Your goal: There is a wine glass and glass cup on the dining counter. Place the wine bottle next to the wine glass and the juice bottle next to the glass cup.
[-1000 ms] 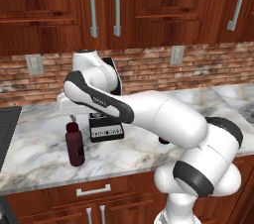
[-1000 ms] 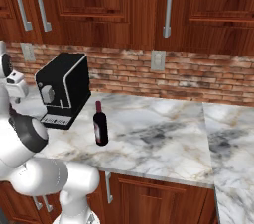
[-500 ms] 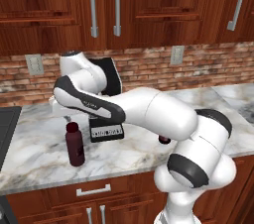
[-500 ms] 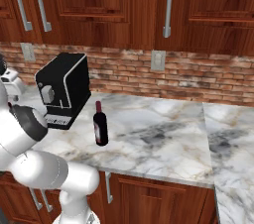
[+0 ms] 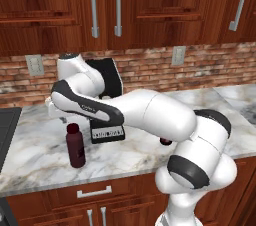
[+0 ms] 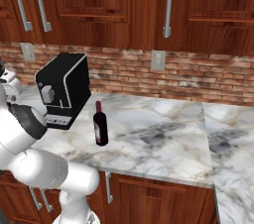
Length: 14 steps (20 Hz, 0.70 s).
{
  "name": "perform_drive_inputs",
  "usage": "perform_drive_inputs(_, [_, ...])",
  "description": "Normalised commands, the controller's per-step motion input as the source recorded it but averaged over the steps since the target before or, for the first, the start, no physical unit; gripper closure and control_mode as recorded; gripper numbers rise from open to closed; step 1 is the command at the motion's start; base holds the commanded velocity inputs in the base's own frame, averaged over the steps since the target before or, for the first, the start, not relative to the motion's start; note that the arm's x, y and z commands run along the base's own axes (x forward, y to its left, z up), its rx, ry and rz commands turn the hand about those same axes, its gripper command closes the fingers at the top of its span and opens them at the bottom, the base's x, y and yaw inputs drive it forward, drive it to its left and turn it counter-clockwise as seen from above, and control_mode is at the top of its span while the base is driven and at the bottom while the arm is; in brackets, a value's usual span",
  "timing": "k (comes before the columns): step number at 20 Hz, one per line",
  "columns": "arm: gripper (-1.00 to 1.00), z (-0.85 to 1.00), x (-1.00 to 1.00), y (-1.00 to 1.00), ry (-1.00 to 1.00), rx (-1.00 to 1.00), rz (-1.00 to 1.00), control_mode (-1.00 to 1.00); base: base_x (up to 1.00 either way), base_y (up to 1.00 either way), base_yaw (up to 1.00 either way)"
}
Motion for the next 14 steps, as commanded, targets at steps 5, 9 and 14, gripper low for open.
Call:
perform_drive_inputs(5, [-1.00,-0.26,0.01,0.03,-0.12,0.03,0.00,-1.00,0.00,0.00,0.00])
perform_drive_inputs(9, [-1.00,-0.34,0.02,0.00,-0.17,0.00,0.00,-1.00,0.00,0.00,0.00])
perform_drive_inputs(14, [-1.00,-0.17,0.00,0.00,-0.11,0.00,0.00,-1.00,0.00,0.00,0.00])
